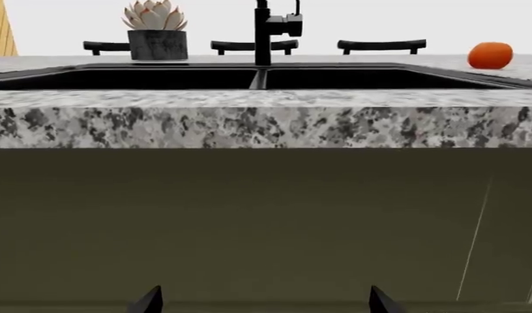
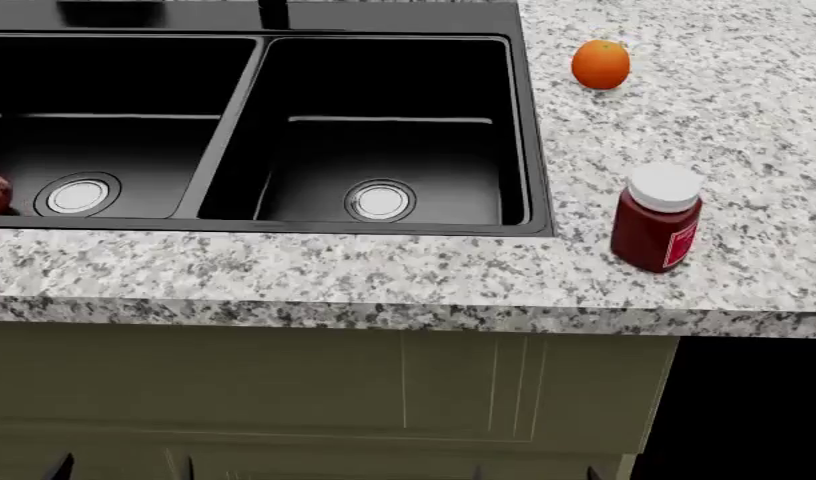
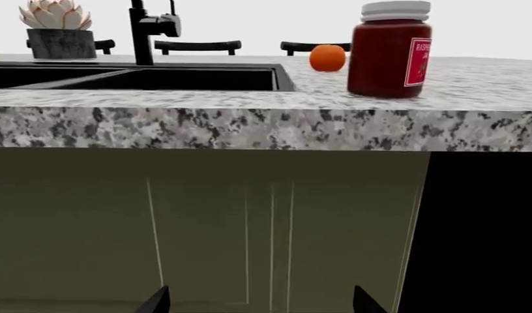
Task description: Pick the jam from the counter and place it in the sink
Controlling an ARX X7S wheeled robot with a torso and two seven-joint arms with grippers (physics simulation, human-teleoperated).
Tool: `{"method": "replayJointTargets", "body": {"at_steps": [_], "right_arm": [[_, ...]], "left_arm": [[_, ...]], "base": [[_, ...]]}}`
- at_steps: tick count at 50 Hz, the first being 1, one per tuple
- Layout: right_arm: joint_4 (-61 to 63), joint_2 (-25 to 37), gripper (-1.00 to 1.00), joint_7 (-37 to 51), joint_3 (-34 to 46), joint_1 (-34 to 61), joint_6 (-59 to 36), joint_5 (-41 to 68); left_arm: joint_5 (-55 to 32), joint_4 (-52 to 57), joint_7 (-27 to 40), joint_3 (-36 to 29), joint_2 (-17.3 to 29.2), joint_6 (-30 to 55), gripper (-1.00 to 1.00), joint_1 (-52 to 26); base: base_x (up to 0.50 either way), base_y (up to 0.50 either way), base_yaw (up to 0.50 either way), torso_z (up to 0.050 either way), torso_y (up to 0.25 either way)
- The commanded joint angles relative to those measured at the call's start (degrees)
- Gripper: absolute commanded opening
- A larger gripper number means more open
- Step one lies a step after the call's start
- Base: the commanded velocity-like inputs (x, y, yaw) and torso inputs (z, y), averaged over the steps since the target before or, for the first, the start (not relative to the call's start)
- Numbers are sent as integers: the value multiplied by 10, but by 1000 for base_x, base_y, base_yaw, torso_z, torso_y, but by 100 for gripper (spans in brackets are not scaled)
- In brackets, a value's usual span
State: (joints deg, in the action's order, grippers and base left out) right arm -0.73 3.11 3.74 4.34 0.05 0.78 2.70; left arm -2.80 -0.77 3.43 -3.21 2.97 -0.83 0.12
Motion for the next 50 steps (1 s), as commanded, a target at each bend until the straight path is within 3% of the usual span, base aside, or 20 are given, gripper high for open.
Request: {"method": "replayJointTargets", "body": {"at_steps": [1, 10, 18, 29, 33, 47, 50], "right_arm": [[15, 11, 100, 12, 16, -2, -7, 8], [139, 26, 100, 24, 28, -10, -87, 4], [279, 43, 100, 32, 19, 15, -220, 18], [459, 86, 100, 56, -25, 159, -516, 21], [494, 88, 100, 47, -55, 210, -611, 44], [569, 128, 100, 13, -124, 381, -904, 89], [544, 159, 100, 65, -155, 410, -908, 187]], "left_arm": [[-6, -4, 17, -11, 11, -4, 100, 1], [-17, 131, 27, -16, 26, 90, 100, 11], [-32, 227, 32, -2, 57, 220, 100, -37], [-85, 365, 46, 88, 120, 459, 100, -157], [-105, 390, 49, 124, 136, 531, 100, -201], [-130, 371, 45, 190, 186, 636, 100, -281], [-128, 365, 44, 181, 199, 645, 100, -295]], "base": [[0, 0, 0, 0, 0], [0, 0, 0, 0, 0], [0, 0, 0, 0, 0], [0, 0, 0, 0, 0], [0, 0, 0, 0, 0], [0, 0, 0, 0, 0], [0, 0, 0, 0, 0]]}}
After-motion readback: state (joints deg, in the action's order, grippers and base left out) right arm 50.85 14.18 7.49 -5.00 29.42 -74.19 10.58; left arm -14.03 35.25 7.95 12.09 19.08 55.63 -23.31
